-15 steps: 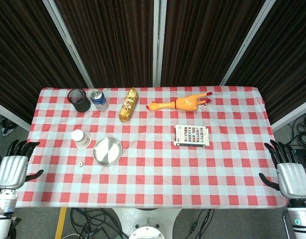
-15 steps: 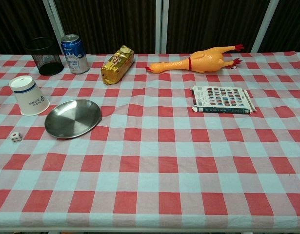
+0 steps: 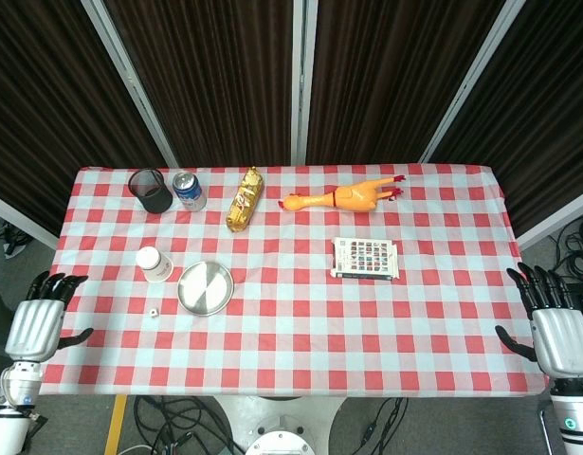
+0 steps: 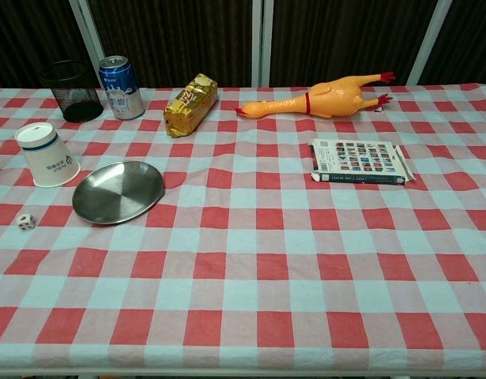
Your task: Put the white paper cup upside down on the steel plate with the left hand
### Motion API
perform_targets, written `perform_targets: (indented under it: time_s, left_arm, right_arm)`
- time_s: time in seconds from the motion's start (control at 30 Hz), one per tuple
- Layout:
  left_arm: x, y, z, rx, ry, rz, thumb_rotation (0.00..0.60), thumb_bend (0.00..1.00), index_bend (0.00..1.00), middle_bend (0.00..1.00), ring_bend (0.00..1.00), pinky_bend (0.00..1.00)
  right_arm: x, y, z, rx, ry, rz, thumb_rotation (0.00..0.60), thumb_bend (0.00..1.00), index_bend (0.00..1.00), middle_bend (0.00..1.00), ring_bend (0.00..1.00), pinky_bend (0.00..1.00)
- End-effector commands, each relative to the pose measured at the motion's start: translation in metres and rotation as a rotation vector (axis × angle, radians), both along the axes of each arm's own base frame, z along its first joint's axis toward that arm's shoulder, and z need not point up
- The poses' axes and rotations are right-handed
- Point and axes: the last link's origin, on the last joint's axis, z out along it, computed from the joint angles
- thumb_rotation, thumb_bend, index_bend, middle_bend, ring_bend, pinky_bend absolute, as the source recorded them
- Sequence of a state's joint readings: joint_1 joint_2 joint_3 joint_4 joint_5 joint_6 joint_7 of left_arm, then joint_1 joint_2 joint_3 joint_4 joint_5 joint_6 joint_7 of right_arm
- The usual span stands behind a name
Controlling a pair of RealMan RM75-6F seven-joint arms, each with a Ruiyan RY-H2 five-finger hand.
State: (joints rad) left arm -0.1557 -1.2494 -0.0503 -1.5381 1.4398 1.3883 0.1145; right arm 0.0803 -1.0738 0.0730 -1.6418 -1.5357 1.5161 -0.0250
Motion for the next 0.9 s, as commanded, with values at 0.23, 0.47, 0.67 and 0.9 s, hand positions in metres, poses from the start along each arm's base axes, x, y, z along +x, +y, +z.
perform_targets:
  time_s: [0.23, 0.47, 0.67, 0.9]
  left_arm:
    - [0.010, 0.036, -0.042, -0.176, -0.015, -0.032, 0.600, 0.00, 0.37, 0.47, 0.45, 0.56]
    - [0.006, 0.058, -0.077, -0.270, -0.041, 0.056, 0.600, 0.05, 0.43, 0.71, 0.72, 0.85]
    - [0.006, 0.071, -0.097, -0.298, -0.080, 0.102, 0.600, 0.15, 0.46, 0.79, 0.81, 0.98]
    - [0.005, 0.071, -0.109, -0.352, -0.073, 0.142, 0.600, 0.22, 0.46, 0.81, 0.83, 0.98]
  right_arm:
    - [0.000, -0.001, 0.003, -0.006, 0.009, -0.002, 0.600, 0.12, 0.09, 0.07, 0.00, 0.00]
    - [0.000, -0.004, 0.000, 0.008, 0.009, -0.001, 0.600, 0.12, 0.09, 0.08, 0.00, 0.00]
    - [0.001, -0.006, -0.001, 0.014, 0.008, 0.000, 0.600, 0.12, 0.09, 0.08, 0.00, 0.00]
    - [0.001, -0.006, 0.000, 0.008, 0.008, -0.004, 0.600, 0.12, 0.09, 0.09, 0.00, 0.00]
